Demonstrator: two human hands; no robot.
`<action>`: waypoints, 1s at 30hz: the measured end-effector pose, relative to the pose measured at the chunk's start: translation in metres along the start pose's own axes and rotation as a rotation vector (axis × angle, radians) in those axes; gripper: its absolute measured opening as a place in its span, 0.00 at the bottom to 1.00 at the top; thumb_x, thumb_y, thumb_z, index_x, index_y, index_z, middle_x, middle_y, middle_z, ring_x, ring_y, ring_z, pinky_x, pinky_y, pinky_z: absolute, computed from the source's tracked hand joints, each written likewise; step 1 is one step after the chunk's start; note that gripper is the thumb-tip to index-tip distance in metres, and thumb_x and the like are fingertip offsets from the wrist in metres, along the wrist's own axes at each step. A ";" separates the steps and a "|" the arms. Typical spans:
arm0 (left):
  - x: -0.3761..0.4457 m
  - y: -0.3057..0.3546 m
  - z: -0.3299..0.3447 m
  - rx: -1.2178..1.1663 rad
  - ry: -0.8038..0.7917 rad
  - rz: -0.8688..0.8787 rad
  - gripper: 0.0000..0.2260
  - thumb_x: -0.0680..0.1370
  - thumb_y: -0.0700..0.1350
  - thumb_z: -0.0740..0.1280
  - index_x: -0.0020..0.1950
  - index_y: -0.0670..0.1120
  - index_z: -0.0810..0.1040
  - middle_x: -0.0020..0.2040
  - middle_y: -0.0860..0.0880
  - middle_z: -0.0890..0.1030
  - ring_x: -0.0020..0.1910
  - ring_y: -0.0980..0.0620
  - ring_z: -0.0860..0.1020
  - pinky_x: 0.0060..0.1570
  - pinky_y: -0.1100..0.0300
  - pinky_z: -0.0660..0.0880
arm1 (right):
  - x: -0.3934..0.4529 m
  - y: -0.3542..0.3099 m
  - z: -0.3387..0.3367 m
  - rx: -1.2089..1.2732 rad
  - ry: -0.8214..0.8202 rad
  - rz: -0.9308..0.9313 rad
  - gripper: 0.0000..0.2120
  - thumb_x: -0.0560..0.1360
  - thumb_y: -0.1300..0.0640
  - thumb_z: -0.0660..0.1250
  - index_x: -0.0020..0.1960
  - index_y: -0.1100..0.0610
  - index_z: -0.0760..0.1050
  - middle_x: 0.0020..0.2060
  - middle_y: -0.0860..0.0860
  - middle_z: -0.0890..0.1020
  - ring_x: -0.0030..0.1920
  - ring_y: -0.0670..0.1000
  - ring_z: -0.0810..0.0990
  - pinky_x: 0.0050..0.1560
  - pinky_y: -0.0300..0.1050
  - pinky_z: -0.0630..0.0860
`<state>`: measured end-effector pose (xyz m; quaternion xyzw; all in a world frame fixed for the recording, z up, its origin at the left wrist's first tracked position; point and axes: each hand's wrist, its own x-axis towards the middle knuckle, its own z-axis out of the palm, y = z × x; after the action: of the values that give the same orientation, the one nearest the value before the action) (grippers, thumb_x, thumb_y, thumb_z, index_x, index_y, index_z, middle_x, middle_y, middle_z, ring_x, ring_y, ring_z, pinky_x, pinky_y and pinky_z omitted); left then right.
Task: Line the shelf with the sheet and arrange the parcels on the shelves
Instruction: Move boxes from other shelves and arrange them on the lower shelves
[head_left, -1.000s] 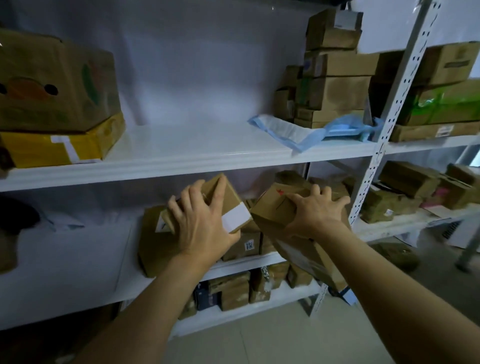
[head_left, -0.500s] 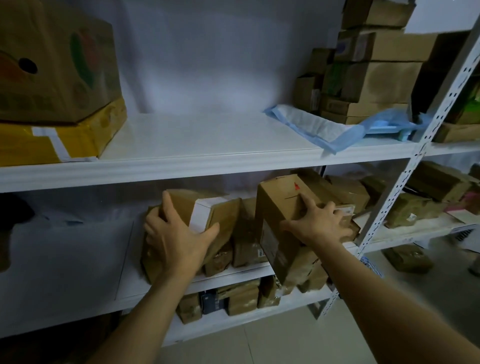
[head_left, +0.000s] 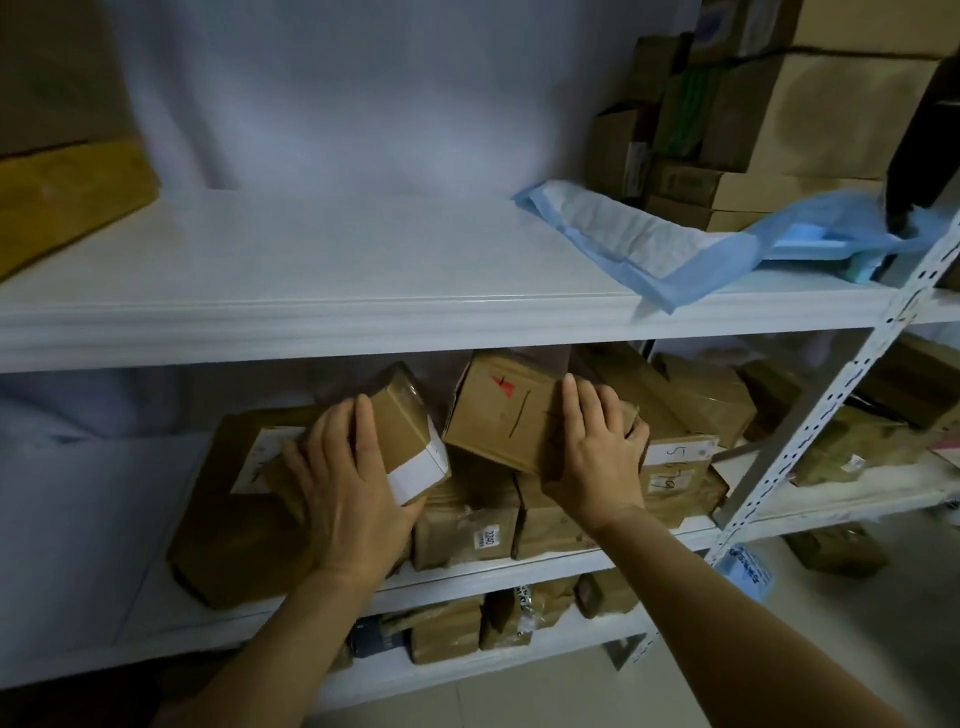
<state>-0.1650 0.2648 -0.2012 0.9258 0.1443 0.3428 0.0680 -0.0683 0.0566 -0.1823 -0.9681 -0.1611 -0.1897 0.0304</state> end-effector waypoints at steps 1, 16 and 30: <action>0.004 0.006 0.011 0.012 0.001 0.012 0.55 0.49 0.52 0.83 0.70 0.38 0.63 0.65 0.39 0.63 0.65 0.38 0.61 0.61 0.30 0.62 | 0.007 0.012 0.011 -0.023 0.023 -0.013 0.59 0.57 0.41 0.78 0.75 0.55 0.47 0.71 0.56 0.65 0.69 0.56 0.55 0.60 0.70 0.67; -0.010 0.057 0.143 0.245 0.023 0.326 0.54 0.47 0.48 0.83 0.69 0.42 0.63 0.67 0.41 0.65 0.67 0.40 0.64 0.59 0.26 0.52 | 0.035 0.117 0.127 -0.074 0.113 -0.291 0.55 0.54 0.51 0.81 0.74 0.58 0.57 0.69 0.58 0.63 0.70 0.61 0.61 0.62 0.74 0.61; 0.011 0.064 0.133 -0.279 -0.125 -0.609 0.41 0.67 0.71 0.56 0.75 0.49 0.59 0.75 0.40 0.58 0.73 0.37 0.58 0.68 0.33 0.48 | 0.064 0.120 0.116 0.247 0.110 0.246 0.38 0.69 0.32 0.46 0.71 0.53 0.65 0.72 0.61 0.63 0.74 0.61 0.57 0.71 0.67 0.46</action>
<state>-0.0558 0.2041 -0.2800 0.8411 0.3617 0.2657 0.3018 0.0683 -0.0237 -0.2650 -0.9576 -0.0616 -0.2158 0.1807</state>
